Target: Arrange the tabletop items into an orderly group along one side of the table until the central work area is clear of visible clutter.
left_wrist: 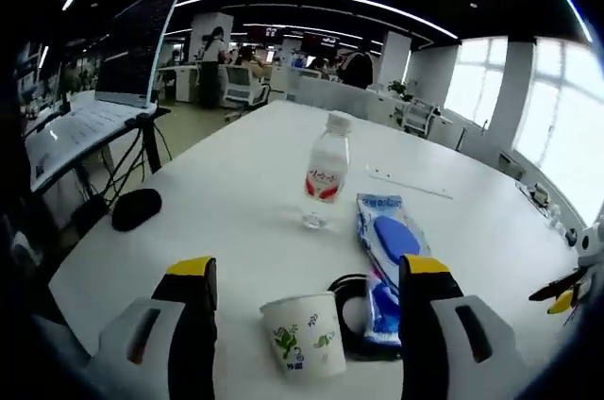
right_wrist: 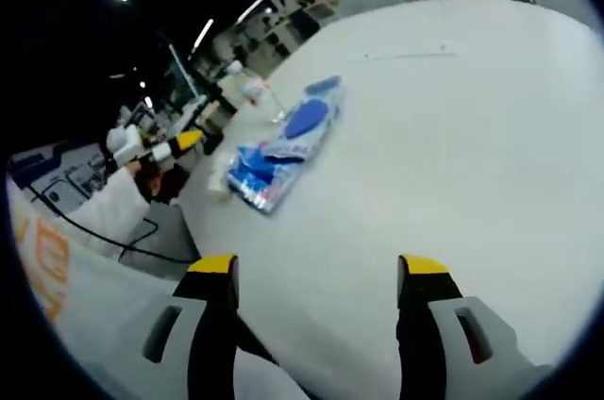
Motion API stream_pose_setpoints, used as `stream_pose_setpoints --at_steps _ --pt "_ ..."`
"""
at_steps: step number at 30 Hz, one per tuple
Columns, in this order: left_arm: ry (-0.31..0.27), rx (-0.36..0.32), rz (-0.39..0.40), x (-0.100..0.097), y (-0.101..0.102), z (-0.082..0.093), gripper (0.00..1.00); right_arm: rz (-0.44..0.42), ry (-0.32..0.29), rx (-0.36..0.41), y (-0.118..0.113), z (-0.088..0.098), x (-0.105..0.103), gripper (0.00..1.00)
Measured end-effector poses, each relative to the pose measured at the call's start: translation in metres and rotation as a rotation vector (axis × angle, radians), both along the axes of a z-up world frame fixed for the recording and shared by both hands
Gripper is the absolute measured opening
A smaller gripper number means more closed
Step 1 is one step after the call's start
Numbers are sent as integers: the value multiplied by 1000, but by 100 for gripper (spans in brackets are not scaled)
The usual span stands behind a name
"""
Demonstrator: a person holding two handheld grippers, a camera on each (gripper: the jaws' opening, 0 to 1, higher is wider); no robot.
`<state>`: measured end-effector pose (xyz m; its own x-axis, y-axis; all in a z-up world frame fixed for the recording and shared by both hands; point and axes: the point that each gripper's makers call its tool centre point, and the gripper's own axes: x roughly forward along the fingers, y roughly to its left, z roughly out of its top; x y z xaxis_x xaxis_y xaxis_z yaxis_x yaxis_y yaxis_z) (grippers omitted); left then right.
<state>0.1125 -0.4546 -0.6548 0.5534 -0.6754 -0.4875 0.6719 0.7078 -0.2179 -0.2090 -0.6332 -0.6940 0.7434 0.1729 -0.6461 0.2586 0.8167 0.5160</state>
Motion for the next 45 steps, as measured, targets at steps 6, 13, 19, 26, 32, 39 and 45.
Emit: stream_pose_setpoints --at_steps 6,13,19,26,32,39,45 --pt "16 33 12 -11 27 -4 80 28 17 10 11 -6 -6 67" --pt "79 23 36 -20 33 -23 78 34 24 22 13 -7 -9 67" --pt "71 9 8 -21 11 -18 77 40 25 19 10 -6 -13 67" --pt "70 -17 -23 -13 -12 -16 75 64 24 -34 -12 3 -8 68" --pt "95 -52 -57 -23 -30 -18 74 114 -3 -128 -54 26 10 70" --pt "115 -63 -81 -40 -35 -17 71 241 -5 -231 -86 50 26 70" --pt "151 -98 -89 -65 -50 -7 61 338 18 -371 -124 71 49 67"
